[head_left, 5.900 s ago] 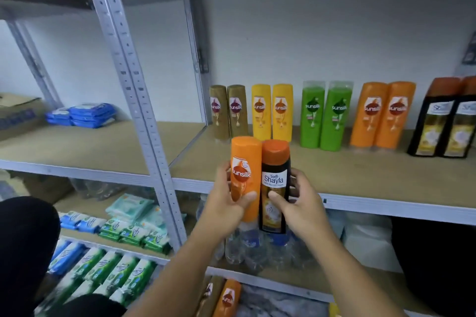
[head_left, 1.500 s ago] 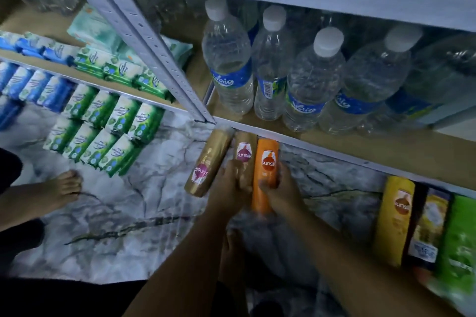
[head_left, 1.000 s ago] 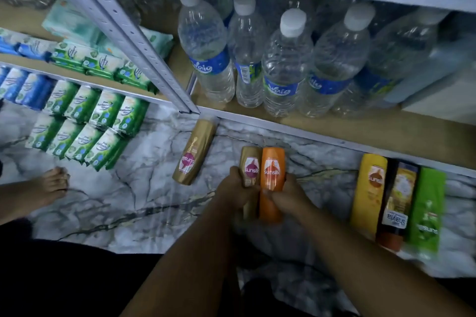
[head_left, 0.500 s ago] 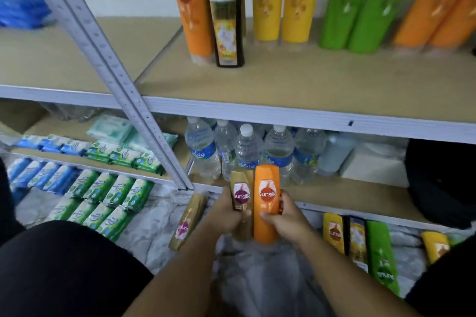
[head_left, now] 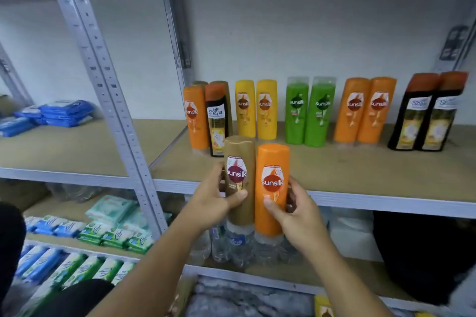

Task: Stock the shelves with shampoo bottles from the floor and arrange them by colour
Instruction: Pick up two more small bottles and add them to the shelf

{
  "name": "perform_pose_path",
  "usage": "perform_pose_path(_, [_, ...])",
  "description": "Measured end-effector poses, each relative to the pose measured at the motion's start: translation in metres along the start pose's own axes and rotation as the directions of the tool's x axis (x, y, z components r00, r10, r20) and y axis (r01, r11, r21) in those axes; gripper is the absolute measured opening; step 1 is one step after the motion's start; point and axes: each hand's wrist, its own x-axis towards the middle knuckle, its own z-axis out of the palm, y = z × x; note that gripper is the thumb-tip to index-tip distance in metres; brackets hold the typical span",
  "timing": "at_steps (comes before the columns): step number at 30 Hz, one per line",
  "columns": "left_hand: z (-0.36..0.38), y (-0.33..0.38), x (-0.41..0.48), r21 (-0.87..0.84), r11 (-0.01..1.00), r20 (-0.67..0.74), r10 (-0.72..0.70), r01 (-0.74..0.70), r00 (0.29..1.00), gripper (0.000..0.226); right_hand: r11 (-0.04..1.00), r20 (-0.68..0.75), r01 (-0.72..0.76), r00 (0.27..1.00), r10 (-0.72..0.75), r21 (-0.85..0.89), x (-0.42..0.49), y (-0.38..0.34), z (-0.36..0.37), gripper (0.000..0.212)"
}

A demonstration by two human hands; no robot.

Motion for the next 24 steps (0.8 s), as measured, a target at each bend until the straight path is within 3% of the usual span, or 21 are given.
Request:
perform_pose_path(7, [-0.001, 0.04, 0.054, -0.062, 0.987, -0.13, 0.137, -0.146, 0.982, 0.059, 0.976, -0.019, 0.111, 0.993, -0.117, -0.187, 0.059, -0.052, -0.013, 0.056])
perform_pose_path(12, [0.008, 0.032, 0.092, -0.079, 0.988, -0.184, 0.115, -0.132, 0.976, 0.055, 0.988, -0.059, 0.083, 0.994, -0.092, -0.133, 0.095, -0.043, -0.006, 0.05])
perform_pose_path(16, [0.009, 0.019, 0.114, -0.026, 0.993, -0.181, 0.104, -0.111, 0.978, 0.065, 0.996, -0.097, 0.07, 0.992, -0.076, -0.064, 0.109, -0.033, -0.002, 0.047])
perform_pose_path(24, [0.019, 0.002, 0.143, 0.022, 0.987, -0.198, 0.162, -0.161, 0.967, 0.065, 0.987, -0.119, 0.127, 0.983, -0.139, -0.101, 0.154, -0.016, -0.004, 0.056])
